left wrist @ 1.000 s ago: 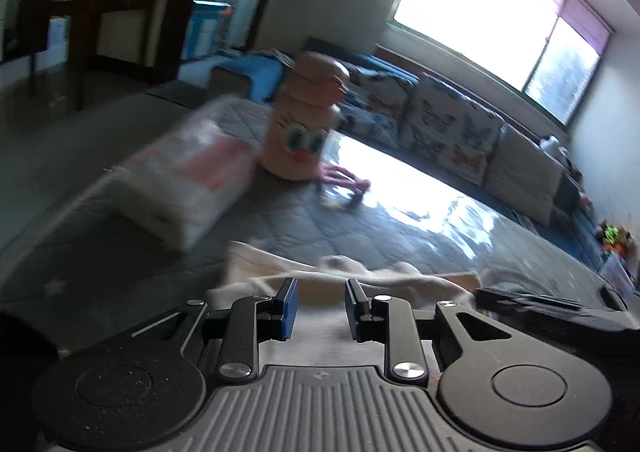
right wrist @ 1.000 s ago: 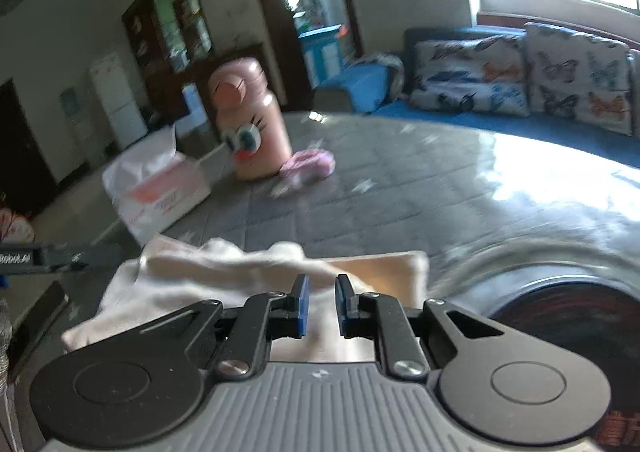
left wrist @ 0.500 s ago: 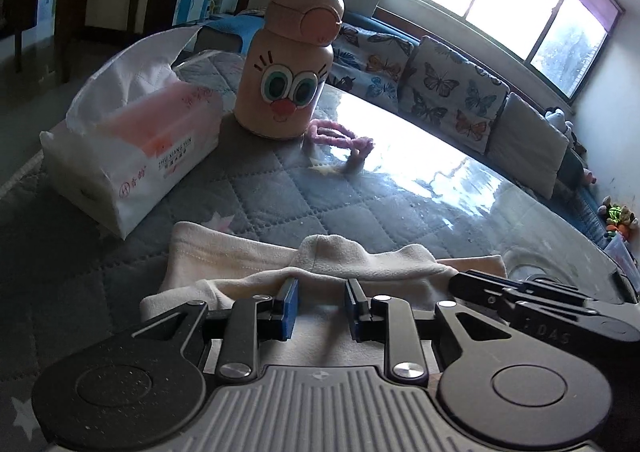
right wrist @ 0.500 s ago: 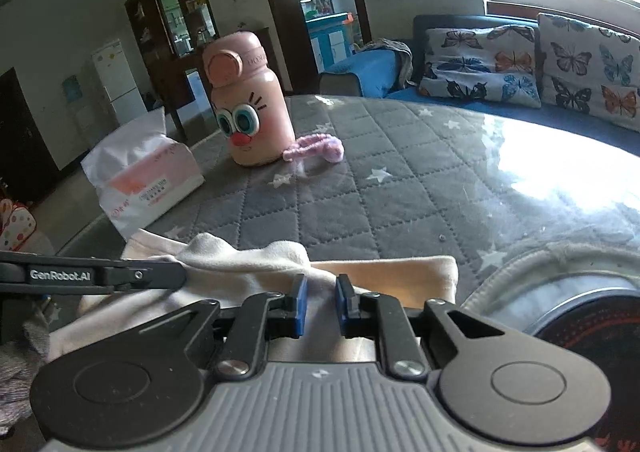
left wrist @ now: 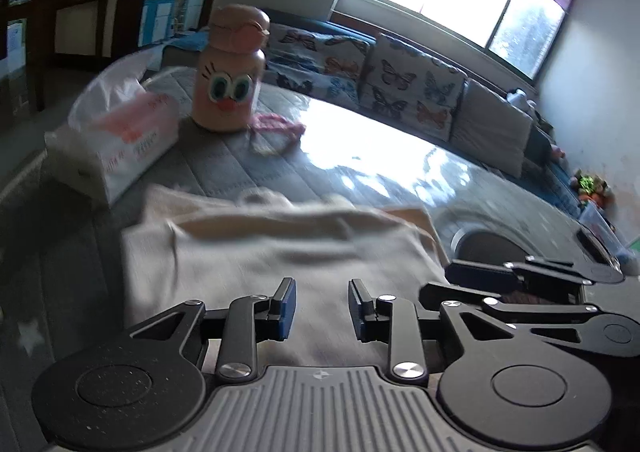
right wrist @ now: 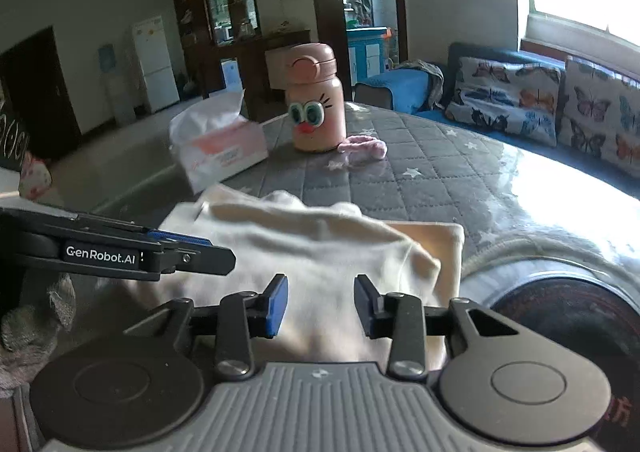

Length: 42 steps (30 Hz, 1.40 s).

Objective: Fold clothes

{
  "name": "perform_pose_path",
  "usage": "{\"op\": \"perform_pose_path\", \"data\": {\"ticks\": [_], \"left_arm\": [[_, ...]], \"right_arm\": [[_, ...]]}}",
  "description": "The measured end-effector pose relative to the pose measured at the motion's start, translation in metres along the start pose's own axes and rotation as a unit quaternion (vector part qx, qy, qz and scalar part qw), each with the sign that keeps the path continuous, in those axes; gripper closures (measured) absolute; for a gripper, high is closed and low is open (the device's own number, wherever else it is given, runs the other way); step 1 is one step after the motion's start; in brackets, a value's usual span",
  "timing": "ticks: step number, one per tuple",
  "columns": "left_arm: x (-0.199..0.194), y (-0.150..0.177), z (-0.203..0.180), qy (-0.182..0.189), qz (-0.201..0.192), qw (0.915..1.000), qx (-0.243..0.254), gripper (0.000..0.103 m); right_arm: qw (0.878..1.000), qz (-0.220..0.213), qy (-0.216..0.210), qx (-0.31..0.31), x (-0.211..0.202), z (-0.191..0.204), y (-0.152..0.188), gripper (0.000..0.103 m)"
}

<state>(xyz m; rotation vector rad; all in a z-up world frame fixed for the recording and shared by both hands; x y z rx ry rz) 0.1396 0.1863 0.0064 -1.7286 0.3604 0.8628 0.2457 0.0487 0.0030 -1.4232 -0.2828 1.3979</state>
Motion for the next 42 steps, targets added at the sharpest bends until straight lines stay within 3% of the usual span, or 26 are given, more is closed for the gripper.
{"op": "perform_pose_path", "data": {"ticks": [7, 13, 22, 26, 28, 32, 42], "left_arm": [[0.005, 0.018, -0.010, -0.012, -0.003, 0.9997, 0.023, 0.068], [-0.010, 0.018, -0.005, -0.009, -0.017, 0.9997, 0.016, 0.067], [-0.014, 0.027, 0.011, -0.025, -0.010, 0.9996, -0.009, 0.065], [-0.024, 0.030, 0.010, -0.026, -0.015, 0.9995, -0.009, 0.057], [-0.029, 0.034, 0.009, -0.027, -0.016, 0.9995, -0.010, 0.051], [-0.041, 0.043, 0.009, -0.036, -0.017, 0.9992, -0.006, 0.037], [-0.068, 0.066, 0.008, -0.066, -0.039, 0.9971, -0.004, 0.006]], "right_arm": [[1.000, 0.009, 0.014, 0.009, 0.009, -0.005, 0.025, 0.067], [1.000, -0.009, 0.010, 0.013, -0.002, -0.001, 0.022, 0.067], [1.000, 0.000, 0.011, 0.005, 0.006, 0.009, 0.027, 0.066], [1.000, -0.004, 0.010, -0.004, -0.005, 0.018, 0.027, 0.052], [1.000, -0.004, 0.009, -0.003, -0.008, 0.021, 0.029, 0.050], [1.000, -0.003, 0.009, 0.003, -0.014, 0.027, 0.038, 0.033], [1.000, -0.006, 0.010, 0.012, -0.033, 0.038, 0.061, 0.013]]}}
Point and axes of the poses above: each gripper's, at about its wrist camera, not at the fingertips, and x roughly the way its jaws point, z to its left, y to its underside, the point moved 1 cm from there along x, roughly the way its jaws point, and after that the axes turned 15 degrees about -y, right-handed, at the moved point
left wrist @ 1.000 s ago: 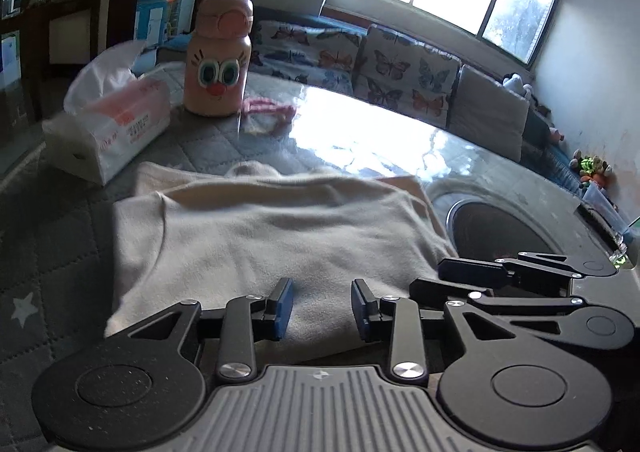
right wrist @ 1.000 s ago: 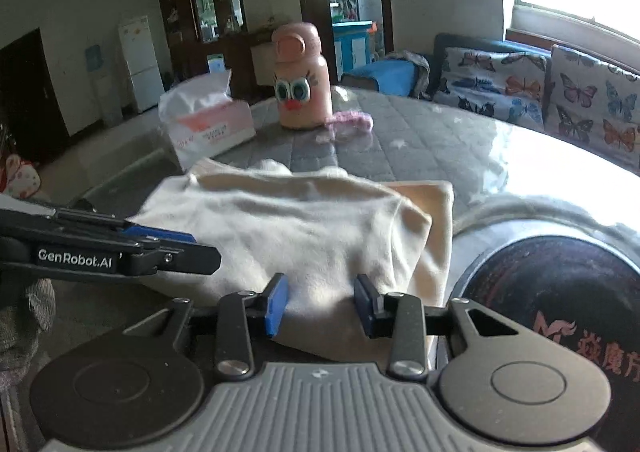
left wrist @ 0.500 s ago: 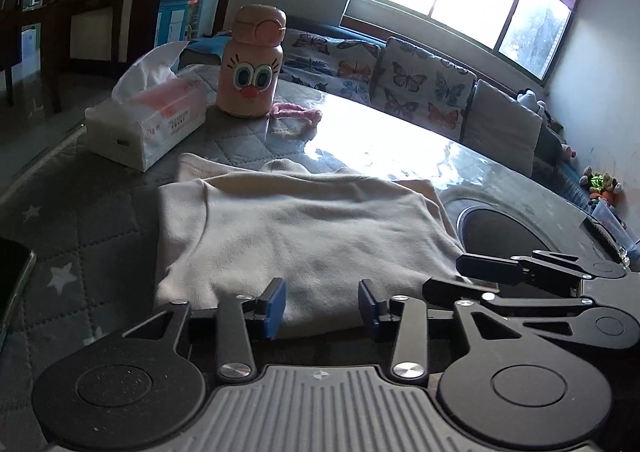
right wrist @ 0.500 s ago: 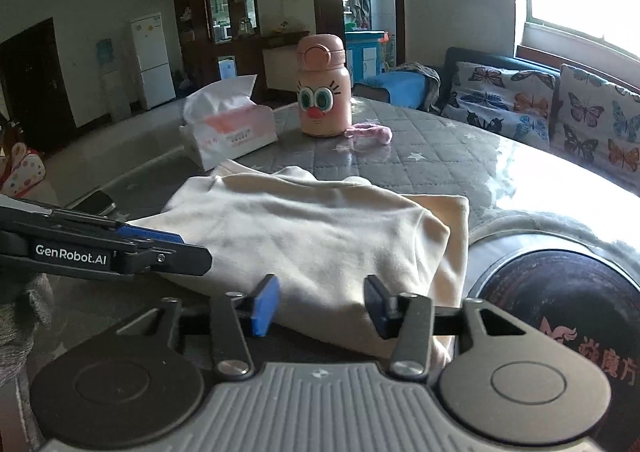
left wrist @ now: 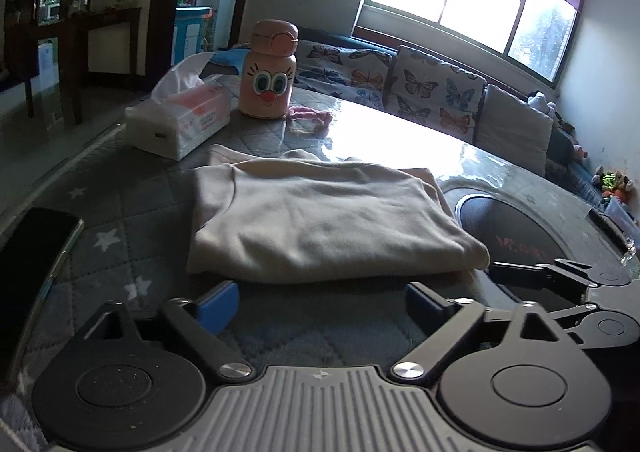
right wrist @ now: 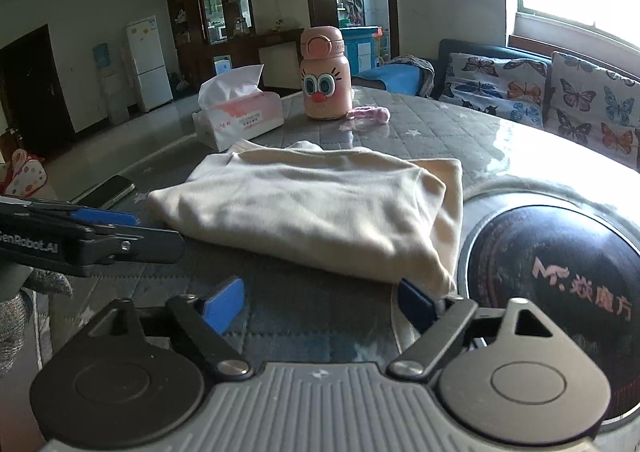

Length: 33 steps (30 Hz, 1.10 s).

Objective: Fold clothes

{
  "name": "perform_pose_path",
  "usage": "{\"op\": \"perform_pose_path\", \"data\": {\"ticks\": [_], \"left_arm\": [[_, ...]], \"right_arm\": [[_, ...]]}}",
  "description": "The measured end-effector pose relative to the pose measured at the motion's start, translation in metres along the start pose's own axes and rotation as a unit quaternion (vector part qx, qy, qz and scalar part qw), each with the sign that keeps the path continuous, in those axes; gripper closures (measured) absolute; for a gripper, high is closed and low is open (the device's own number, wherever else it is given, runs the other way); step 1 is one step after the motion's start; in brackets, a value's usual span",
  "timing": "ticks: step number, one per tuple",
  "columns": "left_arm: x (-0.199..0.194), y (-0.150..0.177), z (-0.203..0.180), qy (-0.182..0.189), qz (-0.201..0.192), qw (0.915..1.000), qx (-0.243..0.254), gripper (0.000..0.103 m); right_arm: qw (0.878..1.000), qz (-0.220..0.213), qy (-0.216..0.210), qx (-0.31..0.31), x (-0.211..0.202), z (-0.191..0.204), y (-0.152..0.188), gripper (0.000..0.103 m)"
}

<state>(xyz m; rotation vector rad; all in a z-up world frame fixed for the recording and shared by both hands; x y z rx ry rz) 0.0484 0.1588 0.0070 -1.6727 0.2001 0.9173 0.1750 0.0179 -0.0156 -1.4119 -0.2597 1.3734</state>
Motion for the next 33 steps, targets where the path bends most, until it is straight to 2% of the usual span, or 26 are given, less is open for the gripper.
{"op": "perform_pose_path", "data": {"ticks": [4, 8, 17, 33], "left_arm": [[-0.007, 0.008, -0.001, -0.004, -0.002, 1.0000, 0.005, 0.000], [-0.013, 0.013, -0.002, -0.005, -0.005, 1.0000, 0.002, 0.000], [-0.021, 0.024, -0.003, -0.004, 0.008, 1.0000, -0.004, 0.000], [-0.037, 0.033, -0.009, -0.024, -0.006, 0.9997, -0.007, 0.000]], "right_arm": [[1.000, -0.001, -0.002, 0.000, -0.006, 0.004, 0.008, 0.008], [1.000, -0.005, 0.003, 0.001, -0.011, 0.008, 0.015, 0.000], [1.000, -0.018, 0.011, 0.010, -0.019, 0.010, 0.025, 0.000], [0.999, -0.019, 0.027, 0.010, -0.026, 0.019, 0.033, 0.000]]}}
Point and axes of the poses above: each gripper's, at about its wrist camera, not at the fingertips, and x roughly the way its jaws point, z to its left, y to its underside, the point moved 1 cm from there along x, roughly the way its jaws point, and after that the axes turned 15 degrees about -y, right-handed, at the moved point
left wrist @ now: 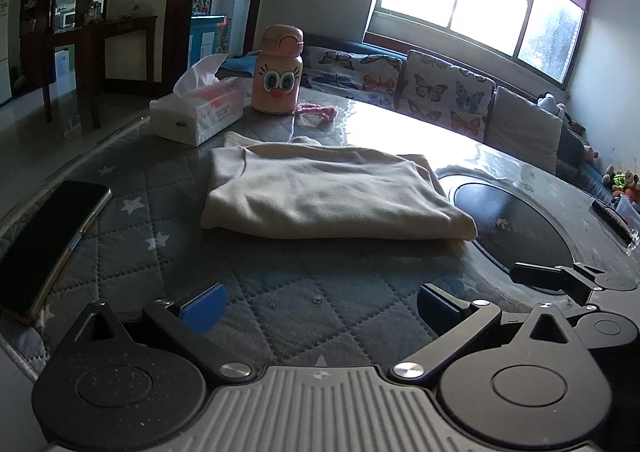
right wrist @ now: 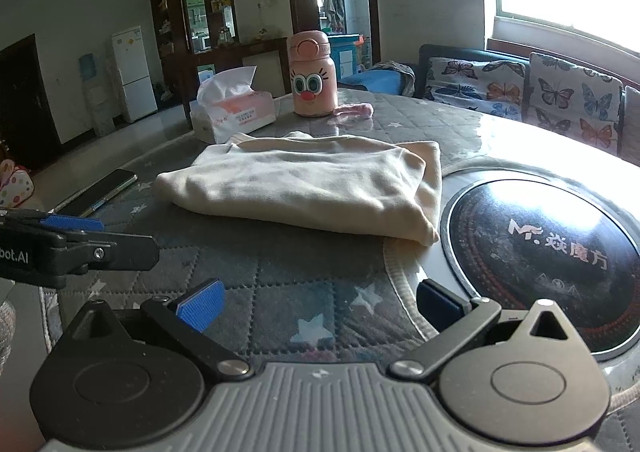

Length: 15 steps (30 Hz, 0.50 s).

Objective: Fold clothes

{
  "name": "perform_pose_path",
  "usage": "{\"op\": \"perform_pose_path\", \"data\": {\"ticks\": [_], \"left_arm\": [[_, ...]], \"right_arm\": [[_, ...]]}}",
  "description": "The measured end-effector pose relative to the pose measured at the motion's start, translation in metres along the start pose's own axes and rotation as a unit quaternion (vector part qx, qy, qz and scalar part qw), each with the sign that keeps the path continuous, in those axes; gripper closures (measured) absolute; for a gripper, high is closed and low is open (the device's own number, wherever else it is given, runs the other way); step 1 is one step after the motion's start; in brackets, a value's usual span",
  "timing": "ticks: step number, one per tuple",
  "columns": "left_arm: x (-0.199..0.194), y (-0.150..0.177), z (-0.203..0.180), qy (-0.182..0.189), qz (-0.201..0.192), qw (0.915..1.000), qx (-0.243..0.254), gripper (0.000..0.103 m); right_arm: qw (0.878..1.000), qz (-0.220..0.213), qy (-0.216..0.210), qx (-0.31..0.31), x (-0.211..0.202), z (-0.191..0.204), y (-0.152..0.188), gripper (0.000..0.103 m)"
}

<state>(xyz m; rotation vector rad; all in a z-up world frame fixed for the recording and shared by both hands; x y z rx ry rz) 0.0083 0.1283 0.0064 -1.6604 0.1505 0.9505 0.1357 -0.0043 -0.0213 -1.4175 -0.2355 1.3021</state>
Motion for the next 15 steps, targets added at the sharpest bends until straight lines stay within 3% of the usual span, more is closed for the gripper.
{"op": "perform_pose_path", "data": {"ticks": [15], "left_arm": [[-0.0065, 0.0067, -0.0024, -0.003, 0.000, 1.0000, -0.004, 0.000]], "right_arm": [[1.000, -0.002, -0.002, 0.003, -0.0051, 0.0044, 0.0056, 0.000]]}}
Point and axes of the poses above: each gripper's, at about its wrist camera, not at the fingertips, and x roughly the way its jaws point, z to its left, y to its underside, the point moved 1 cm from there along x, roughly the way its jaws point, and after that the axes turned 15 degrees about -y, right-handed, at the moved point
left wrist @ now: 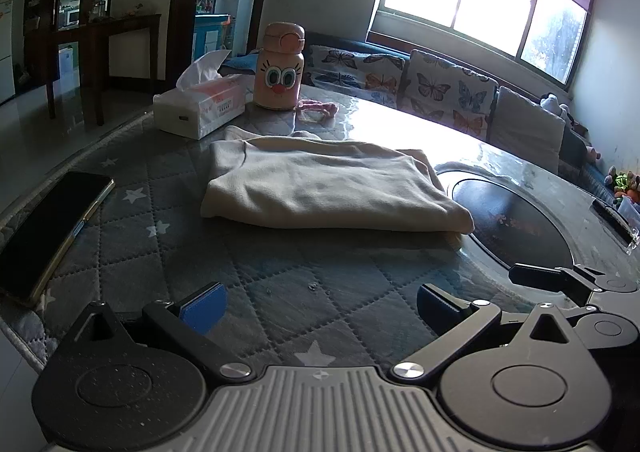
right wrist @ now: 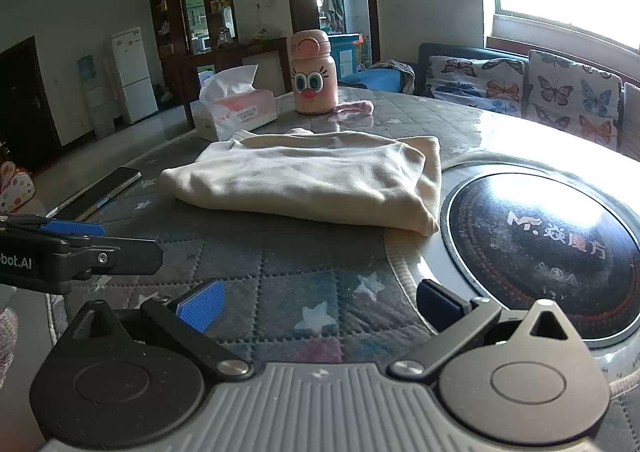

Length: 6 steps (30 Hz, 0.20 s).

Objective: Fold clothes

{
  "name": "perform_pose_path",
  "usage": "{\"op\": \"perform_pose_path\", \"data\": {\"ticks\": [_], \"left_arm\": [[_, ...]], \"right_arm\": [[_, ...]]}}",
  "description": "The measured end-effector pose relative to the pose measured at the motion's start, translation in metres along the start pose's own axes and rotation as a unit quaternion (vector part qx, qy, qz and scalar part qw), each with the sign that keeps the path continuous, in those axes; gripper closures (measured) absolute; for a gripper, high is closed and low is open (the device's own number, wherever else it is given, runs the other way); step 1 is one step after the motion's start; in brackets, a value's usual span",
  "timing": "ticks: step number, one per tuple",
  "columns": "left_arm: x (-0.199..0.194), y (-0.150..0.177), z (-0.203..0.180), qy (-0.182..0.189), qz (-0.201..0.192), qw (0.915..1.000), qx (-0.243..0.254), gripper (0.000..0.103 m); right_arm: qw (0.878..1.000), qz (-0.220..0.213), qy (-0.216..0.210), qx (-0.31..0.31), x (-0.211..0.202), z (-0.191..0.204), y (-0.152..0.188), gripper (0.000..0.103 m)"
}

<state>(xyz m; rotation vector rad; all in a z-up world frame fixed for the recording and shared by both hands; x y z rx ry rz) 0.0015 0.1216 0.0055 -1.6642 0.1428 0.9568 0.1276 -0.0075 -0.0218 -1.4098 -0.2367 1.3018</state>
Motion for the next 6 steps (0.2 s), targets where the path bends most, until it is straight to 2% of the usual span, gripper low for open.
{"op": "perform_pose_path", "data": {"ticks": [6], "left_arm": [[-0.0031, 0.0009, -0.0005, 0.000, -0.002, 1.0000, 0.000, 0.000]], "right_arm": [[1.000, -0.002, 0.002, 0.000, -0.0028, 0.0011, 0.0005, 0.000]]}}
Point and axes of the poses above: each gripper's, at about its wrist camera, not at the fingertips, and x roughly the way its jaws point, z to its left, y to its underside, the point moved 1 cm from there along x, roughly the way its jaws point, and after that the axes turned 15 degrees about -y, right-handed, at the moved point
